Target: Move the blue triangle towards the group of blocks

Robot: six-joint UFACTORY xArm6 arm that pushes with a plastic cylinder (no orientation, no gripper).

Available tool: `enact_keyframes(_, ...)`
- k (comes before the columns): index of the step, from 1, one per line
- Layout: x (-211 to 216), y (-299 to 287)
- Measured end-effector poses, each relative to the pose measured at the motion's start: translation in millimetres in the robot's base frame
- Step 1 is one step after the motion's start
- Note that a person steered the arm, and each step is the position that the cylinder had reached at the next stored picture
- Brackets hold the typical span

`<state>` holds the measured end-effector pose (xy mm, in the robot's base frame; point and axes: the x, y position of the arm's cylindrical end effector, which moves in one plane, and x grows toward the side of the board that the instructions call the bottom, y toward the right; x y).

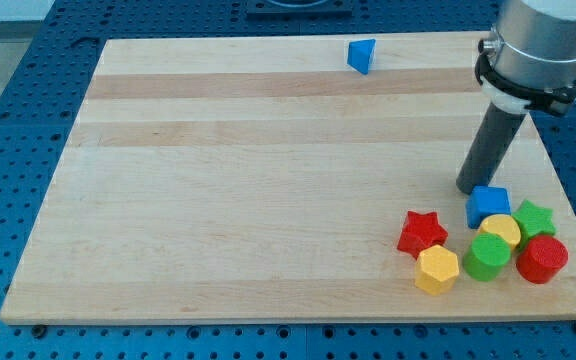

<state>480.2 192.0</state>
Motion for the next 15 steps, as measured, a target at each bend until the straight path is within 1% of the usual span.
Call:
enact_keyframes(1,-2,0)
enact_keyframes(2,-61,5)
enact_keyframes(4,-245,15)
enact_keyframes(5,-287,-4)
enact_keyframes(6,-284,-38)
enact_keyframes(8,-222,-93)
enact_keyframes(9,-215,-96)
enact_keyframes(10,-251,-102)
enact_keyframes(11,-267,-133)
enact_keyframes(12,-235,-160)
enact_keyframes(13,-193,-146)
enact_keyframes(14,-164,-118)
enact_keyframes(15,-167,-114)
